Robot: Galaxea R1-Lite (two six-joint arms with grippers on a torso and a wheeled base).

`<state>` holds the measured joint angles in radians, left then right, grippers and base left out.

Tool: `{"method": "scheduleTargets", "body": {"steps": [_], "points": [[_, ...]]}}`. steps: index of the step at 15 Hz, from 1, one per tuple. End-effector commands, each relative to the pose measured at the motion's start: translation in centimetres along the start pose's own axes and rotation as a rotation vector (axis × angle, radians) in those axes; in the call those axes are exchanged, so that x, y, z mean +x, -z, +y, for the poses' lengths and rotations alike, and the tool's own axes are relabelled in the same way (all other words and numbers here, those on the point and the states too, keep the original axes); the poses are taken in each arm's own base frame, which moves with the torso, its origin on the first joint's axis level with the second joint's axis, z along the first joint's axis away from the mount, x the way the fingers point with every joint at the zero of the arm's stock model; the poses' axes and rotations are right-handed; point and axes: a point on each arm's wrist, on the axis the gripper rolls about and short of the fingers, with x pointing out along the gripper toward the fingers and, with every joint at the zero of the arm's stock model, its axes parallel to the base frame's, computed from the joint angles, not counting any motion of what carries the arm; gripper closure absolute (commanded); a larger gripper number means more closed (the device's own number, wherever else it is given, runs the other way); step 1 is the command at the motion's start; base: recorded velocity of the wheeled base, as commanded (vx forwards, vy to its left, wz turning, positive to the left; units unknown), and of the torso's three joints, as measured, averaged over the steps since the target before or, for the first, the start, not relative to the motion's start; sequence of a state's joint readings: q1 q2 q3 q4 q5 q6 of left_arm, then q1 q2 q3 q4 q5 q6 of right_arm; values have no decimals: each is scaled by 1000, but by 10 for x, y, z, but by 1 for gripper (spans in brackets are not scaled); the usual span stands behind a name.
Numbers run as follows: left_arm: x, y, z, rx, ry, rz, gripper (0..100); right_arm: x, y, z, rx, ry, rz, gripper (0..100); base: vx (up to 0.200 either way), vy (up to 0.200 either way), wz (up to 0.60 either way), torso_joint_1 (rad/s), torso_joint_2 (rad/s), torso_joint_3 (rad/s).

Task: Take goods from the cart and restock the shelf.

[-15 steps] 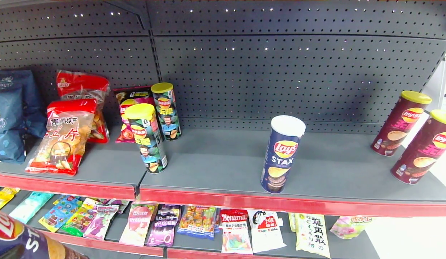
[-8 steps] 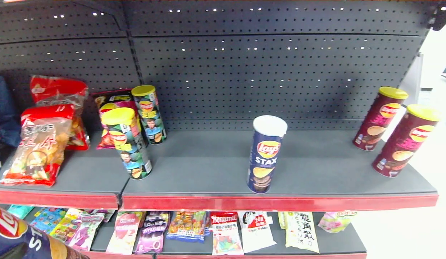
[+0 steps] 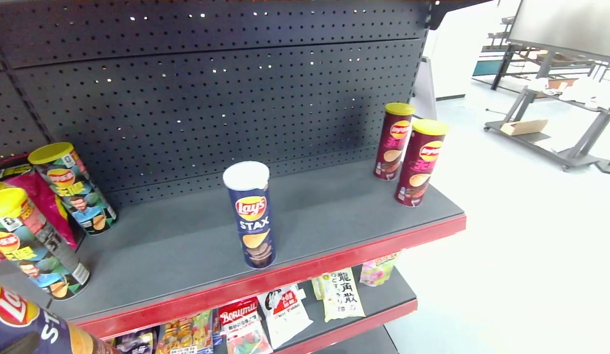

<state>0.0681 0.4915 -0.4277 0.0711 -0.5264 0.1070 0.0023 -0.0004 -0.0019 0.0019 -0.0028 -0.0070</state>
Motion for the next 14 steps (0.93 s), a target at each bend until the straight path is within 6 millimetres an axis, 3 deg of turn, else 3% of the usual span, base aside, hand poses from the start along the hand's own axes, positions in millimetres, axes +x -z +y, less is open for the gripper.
{"method": "scheduleTargets", "body": {"steps": [1,6,14], "points": [[1,0,0,-1,-2,3,100,0,0,0,1,0,2,0,0,0,0,0,0,0],[17,-6,11,-39,-21,72,100,0,0,0,1,0,2,0,0,0,0,0,0,0],[81,-16,48,-90,53,143,100,0,0,2,-8,-66,0,0,0,0,0,0,0,0]]}}
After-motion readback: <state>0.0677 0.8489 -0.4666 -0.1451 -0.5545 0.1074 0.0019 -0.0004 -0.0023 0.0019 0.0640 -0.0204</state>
